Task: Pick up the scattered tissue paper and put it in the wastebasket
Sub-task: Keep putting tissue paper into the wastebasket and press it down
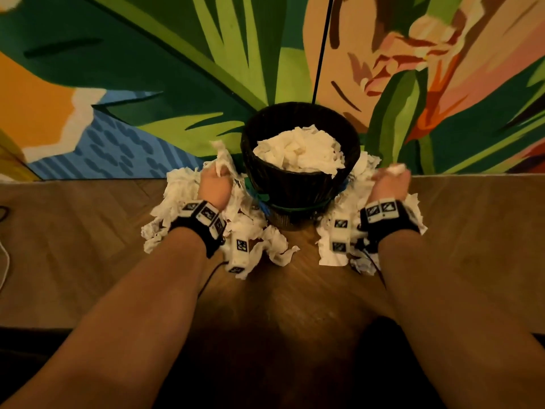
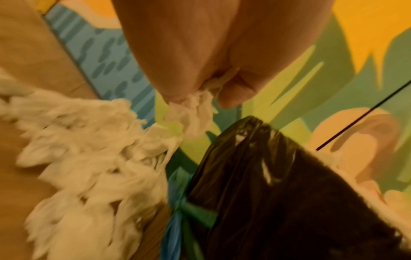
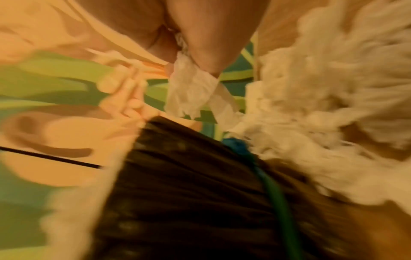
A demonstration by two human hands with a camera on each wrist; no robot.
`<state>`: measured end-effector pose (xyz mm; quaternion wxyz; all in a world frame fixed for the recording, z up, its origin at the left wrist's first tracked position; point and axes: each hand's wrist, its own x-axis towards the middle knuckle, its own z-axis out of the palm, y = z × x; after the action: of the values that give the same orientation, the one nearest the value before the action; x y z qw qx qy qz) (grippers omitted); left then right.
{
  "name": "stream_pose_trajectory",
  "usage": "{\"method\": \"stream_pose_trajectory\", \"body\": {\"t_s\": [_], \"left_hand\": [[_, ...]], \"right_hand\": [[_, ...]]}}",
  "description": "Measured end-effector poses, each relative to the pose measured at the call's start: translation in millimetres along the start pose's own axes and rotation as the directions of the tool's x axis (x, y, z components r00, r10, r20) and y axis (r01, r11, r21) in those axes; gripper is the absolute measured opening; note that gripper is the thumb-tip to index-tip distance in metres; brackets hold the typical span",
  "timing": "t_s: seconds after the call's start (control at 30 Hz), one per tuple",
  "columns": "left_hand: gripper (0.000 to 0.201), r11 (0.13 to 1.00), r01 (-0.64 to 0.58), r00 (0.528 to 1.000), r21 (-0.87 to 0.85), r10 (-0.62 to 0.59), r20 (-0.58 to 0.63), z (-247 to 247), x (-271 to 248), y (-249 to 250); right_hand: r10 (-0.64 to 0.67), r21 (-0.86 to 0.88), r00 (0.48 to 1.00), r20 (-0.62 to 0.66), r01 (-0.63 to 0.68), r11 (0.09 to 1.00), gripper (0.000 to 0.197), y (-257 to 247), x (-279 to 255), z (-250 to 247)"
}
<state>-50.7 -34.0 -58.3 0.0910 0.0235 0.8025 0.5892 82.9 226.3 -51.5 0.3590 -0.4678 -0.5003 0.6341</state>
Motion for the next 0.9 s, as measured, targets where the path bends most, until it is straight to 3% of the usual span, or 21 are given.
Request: {"method": "stream_pose_trajectory", "body": {"t_s": [0.07,0.13,0.17,0.23,0.3,0.33,0.4,0.47,0.53,0.63,0.73,0.8,0.9], "left_hand": [[0.007,0.999,-0.014,1.000,-0.034,0.014,0.022,-4,4,19],[0.045,0.997,0.076,0.995,-0.034,-0.073,0.075,-3,9,36],[0.050,0.997,0.075,0.994,-0.029,-0.072,0.086,1,13,44],[0.018,0.984,-0.071,0.996,0.164,0.062,0.059,9,13,66],[0.027,0.941,-0.168,0.985,0.293,0.168,0.027,20,10,88],[0.033,0.923,-0.233,0.972,0.308,0.221,0.075,24,7,99],[0.040,0.888,-0.361,0.933,0.286,0.338,0.126,34,8,109],[0.028,0.883,-0.413,0.909,0.223,0.383,0.165,41,12,114],[0.020,0.878,-0.459,0.883,0.137,0.432,0.184,47,16,110],[0.016,0.888,-0.457,0.877,0.043,0.442,0.186,61,22,98],[0.009,0.880,-0.461,0.870,0.114,0.423,0.254,76,25,82],[0.015,0.785,-0.538,0.826,0.308,0.419,0.377,82,29,68],[0.024,0.590,-0.612,0.783,0.526,0.364,0.504,88,33,58]], "right_hand": [[-0.145,0.273,0.989,0.013,0.136,0.952,0.020,-26,-6,11],[-0.251,0.272,0.964,0.093,0.218,0.937,0.024,-44,-16,20],[-0.321,0.212,0.934,0.157,0.286,0.935,0.027,-48,-21,27],[-0.434,0.093,0.851,0.296,0.427,0.900,0.029,-46,-35,43],[-0.470,-0.021,0.758,0.453,0.535,0.844,0.031,-36,-49,55],[-0.460,-0.119,0.731,0.504,0.586,0.801,0.032,-28,-52,59],[-0.450,-0.319,0.679,0.580,0.698,0.641,0.031,-11,-50,58],[-0.427,-0.441,0.643,0.636,0.757,0.482,0.025,2,-46,54],[-0.413,-0.509,0.638,0.650,0.769,0.386,0.025,8,-43,53],[-0.399,-0.563,0.609,0.685,0.791,0.241,0.043,10,-45,55],[-0.343,-0.609,0.604,0.719,0.786,0.107,0.047,8,-49,60],[-0.301,-0.626,0.629,0.717,0.771,0.119,0.037,5,-46,61],[-0.229,-0.645,0.694,0.682,0.719,0.258,0.026,0,-36,62]]}}
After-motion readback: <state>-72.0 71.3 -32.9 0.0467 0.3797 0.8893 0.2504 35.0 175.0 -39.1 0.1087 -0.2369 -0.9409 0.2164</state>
